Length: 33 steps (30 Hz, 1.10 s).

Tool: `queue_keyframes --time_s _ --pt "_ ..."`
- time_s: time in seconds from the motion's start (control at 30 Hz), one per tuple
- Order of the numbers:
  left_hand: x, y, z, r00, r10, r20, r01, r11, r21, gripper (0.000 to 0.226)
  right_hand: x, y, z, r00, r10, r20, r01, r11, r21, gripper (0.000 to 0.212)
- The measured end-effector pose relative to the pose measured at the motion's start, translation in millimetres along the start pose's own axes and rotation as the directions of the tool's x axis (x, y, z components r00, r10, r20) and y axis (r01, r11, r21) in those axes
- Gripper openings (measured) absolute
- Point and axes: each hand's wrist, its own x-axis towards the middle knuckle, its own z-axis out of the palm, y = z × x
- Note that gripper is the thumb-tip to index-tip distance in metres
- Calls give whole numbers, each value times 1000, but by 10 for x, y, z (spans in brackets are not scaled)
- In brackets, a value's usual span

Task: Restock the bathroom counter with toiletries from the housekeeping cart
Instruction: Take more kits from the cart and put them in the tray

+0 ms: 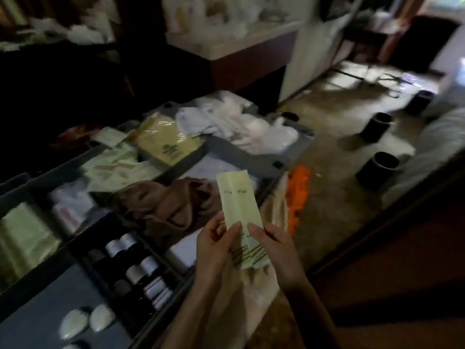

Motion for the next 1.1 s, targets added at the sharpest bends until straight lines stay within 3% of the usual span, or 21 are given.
queue_keyframes --time_s 0.13,0.27,0.47,0.63,0.77,0.93,1.1 --pt "-175 -193 751 982 -107 155 89 989 121 27 -202 145 -803 981 14 -192 -17 1000 -14 20" --pt "-384 -470 1339 950 -136 280 62 964 260 21 -518 261 -1422 953 50 -297 -41 999 36 18" --pt "-872 -900 2416 826 -266 497 44 909 415 20 -1312 402 -2419 846 46 -531 43 987 154 17" --pt "-1544 -1376 3160 679 -310 666 -63 879 473 16 -2050 649 -3076 632 86 -770 115 972 203 12" --pt "-2079 -1699 3489 479 -437 761 -74 844 531 6 -2632 963 -3366 398 161 -903 128 965 229 9" --pt "-2484 -2058 3742 244 -556 794 -165 783 599 9 -3240 1266 -3439 111 280 -954 176 939 296 14" --pt "-2845 -2335 4036 10 -598 801 -309 760 572 14 -3608 1458 -3558 -76 343 -936 285 907 309 13"
